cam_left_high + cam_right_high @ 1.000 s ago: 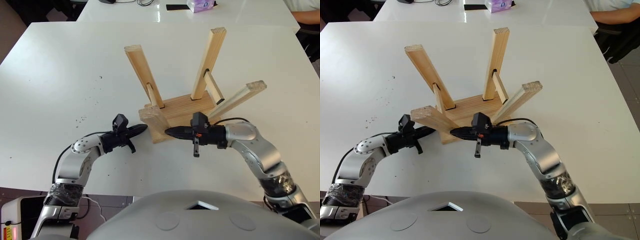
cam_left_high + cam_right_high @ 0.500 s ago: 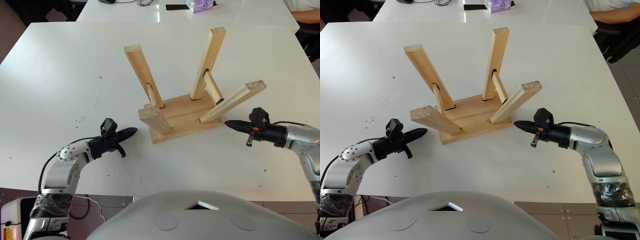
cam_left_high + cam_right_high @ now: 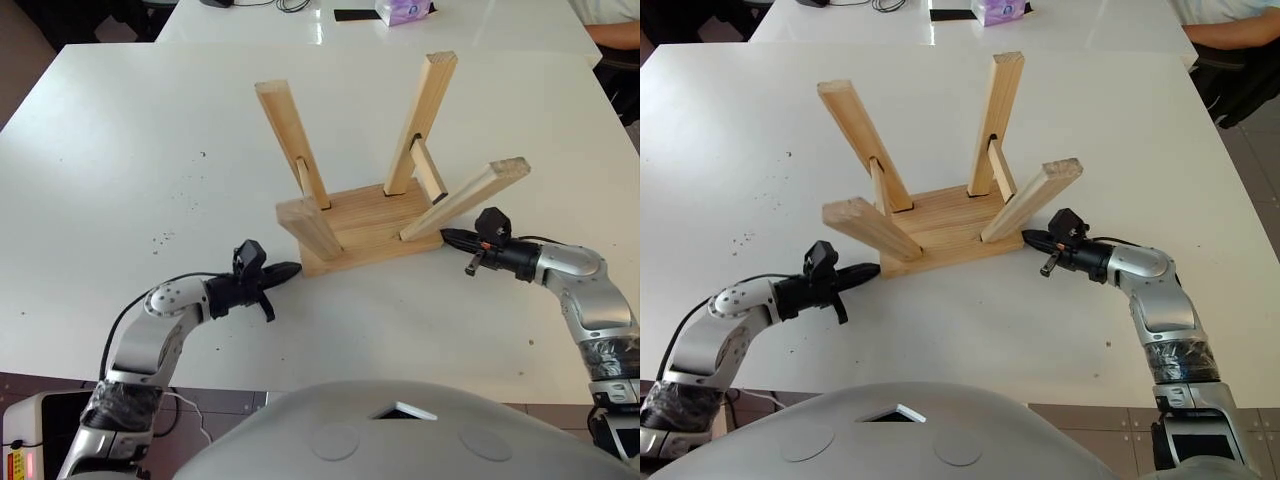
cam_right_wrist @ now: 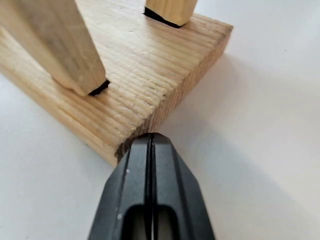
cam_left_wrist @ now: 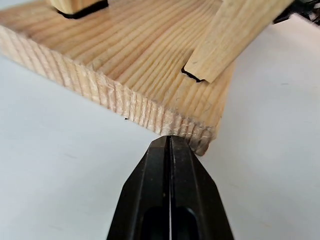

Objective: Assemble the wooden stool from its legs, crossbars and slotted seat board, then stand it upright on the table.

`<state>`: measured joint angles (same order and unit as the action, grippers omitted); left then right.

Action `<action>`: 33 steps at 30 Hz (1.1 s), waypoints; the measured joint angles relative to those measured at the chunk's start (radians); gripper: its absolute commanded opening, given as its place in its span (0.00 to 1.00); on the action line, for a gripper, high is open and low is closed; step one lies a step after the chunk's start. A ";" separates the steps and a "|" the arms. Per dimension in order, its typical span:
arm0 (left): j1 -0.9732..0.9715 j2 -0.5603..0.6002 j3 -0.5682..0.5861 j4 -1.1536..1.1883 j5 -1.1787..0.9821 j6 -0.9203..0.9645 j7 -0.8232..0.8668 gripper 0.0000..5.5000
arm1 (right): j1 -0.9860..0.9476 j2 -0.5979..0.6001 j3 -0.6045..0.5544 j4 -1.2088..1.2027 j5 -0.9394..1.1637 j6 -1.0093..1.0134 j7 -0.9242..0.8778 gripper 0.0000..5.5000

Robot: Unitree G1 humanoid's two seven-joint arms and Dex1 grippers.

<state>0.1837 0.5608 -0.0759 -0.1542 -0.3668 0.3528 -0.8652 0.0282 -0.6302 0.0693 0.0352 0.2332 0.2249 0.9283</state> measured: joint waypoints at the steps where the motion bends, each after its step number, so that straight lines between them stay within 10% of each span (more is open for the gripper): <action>1: -0.012 -0.001 0.006 0.009 0.003 -0.003 0.008 0.00 | 0.008 0.000 0.003 -0.019 0.000 0.011 -0.001 0.00; 33: 0.103 0.018 0.107 -0.019 -0.044 -0.047 -0.002 0.00 | 0.156 -0.030 0.033 -0.214 0.027 0.068 0.006 0.00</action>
<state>0.2862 0.5789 0.0311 -0.1731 -0.4105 0.3058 -0.8671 0.1846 -0.6601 0.1026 -0.1788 0.2605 0.2925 0.9343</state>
